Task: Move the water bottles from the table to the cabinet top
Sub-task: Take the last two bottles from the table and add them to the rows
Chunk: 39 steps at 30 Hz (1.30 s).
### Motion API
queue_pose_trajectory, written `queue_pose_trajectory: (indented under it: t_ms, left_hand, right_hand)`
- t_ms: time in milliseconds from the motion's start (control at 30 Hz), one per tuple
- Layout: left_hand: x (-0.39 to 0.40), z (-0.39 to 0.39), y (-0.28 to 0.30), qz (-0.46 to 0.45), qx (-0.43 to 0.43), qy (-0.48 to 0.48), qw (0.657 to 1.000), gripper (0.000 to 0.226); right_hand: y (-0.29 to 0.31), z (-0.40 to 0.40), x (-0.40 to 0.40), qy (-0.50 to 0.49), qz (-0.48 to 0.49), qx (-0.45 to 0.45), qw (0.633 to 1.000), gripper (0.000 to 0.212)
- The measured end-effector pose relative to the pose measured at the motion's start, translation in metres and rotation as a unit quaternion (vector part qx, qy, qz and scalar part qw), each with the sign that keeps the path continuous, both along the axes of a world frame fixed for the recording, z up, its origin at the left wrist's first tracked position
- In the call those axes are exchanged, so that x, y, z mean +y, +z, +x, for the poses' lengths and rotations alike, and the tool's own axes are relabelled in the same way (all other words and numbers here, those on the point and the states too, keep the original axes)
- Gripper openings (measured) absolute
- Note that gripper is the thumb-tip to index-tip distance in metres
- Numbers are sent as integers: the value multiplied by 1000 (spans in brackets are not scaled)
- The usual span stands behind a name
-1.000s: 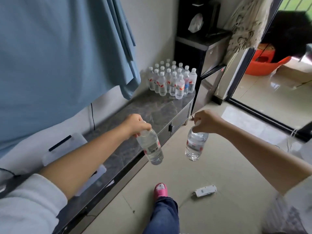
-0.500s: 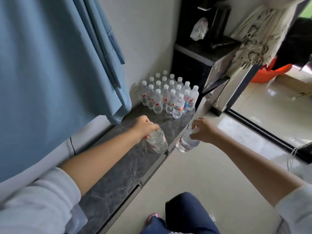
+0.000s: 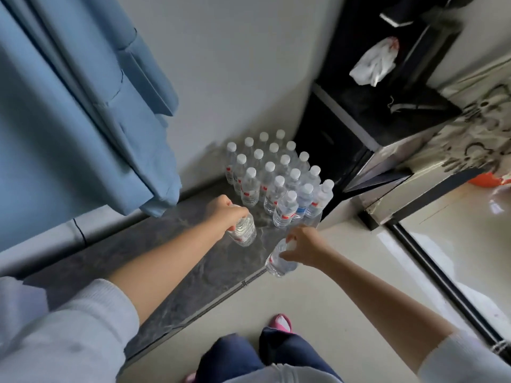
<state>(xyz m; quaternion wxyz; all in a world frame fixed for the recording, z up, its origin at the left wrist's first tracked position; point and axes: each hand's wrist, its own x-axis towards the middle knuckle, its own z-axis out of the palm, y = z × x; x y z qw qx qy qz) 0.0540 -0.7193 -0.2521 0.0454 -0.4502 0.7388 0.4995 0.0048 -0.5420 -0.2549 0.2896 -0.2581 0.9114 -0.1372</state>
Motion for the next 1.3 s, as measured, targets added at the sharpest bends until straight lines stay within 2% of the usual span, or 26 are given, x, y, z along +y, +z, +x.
queue_pose_trajectory:
  t_ms: [300,533,833,1200,1300]
  left_hand:
    - [-4,-79,-50,-16,-47,36,998,37]
    - [-29,-127,-86,-37,-93,-53,994,43]
    - [-47,-165,-129,-5,-123,-94,988,43]
    - [-49,-189,-142,43,-123,-118,984,39]
    - [-49,-192,-148,68,-122,-108,984,30]
  right_hand:
    - [-41,-80,-18,24,28,-60,998,38]
    - [-68,-118,-54,9,54,-92,994,40]
    - [-98,-144,-85,-33,66,-137,988,39]
    - [-128,-155,-95,-75,53,-163,982,40]
    - [-133,-157,-95,-85,54,-162,982,40]
